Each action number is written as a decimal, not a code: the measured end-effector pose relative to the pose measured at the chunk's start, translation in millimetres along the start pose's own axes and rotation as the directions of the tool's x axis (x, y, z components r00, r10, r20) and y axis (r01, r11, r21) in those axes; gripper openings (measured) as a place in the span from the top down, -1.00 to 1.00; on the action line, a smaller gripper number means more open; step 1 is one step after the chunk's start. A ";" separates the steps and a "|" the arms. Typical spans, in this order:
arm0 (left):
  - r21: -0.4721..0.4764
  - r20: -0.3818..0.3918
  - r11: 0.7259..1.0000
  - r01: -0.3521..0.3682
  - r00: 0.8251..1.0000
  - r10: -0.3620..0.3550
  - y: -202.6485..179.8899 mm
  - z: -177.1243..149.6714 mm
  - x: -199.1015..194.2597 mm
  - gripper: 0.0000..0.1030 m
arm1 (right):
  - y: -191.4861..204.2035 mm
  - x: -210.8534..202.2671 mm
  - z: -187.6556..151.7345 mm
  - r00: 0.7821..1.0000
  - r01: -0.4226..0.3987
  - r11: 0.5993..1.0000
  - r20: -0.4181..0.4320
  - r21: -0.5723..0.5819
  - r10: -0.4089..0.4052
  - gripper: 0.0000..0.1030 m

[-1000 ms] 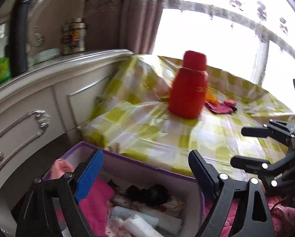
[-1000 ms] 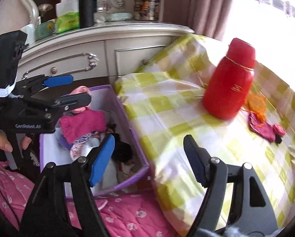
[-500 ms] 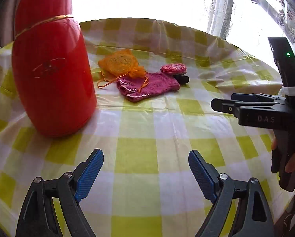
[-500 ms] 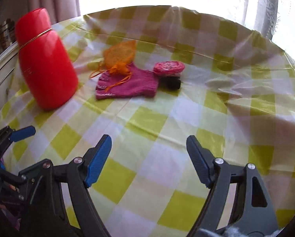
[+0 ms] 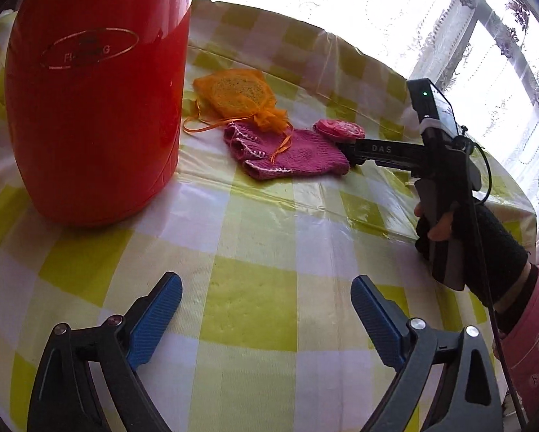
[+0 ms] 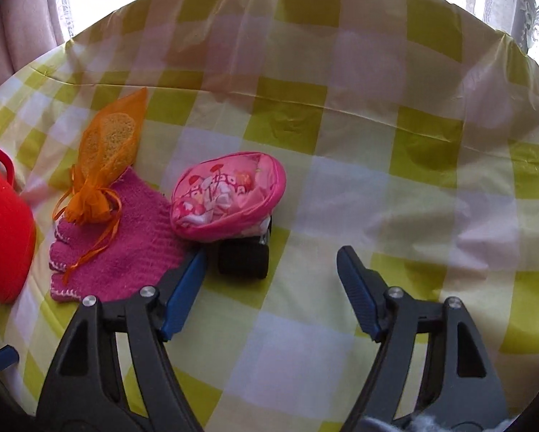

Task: Organize soft objects

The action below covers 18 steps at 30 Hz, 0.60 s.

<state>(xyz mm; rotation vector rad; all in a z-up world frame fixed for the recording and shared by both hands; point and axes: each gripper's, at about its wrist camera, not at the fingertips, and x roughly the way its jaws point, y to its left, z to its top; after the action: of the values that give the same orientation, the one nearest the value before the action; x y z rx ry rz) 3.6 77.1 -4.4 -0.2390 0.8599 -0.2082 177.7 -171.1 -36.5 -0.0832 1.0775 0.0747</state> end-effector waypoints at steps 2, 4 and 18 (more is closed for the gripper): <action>0.008 -0.006 1.000 -0.003 1.000 0.003 -1.8 0.4 1.3 -0.91 | 3.1 11.7 6.3 1.000 0.006 1.000 -0.024 -0.007 -0.007 -0.36; 0.020 -0.014 1.000 -0.016 1.000 0.016 -4.6 0.7 2.9 -0.92 | 8.1 13.7 8.2 1.000 0.019 0.999 -0.021 -0.036 -0.019 -0.19; 0.106 -0.095 0.951 -0.290 0.949 0.300 -45.1 95.5 117.4 -1.00 | -25.5 -120.7 -138.5 0.995 -0.096 0.993 -0.014 0.069 0.098 0.42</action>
<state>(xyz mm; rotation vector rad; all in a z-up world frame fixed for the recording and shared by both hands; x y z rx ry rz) 147.7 13.5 -15.9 -0.0115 0.9816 0.0207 2.0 -213.3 5.5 0.0306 1.0999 0.1246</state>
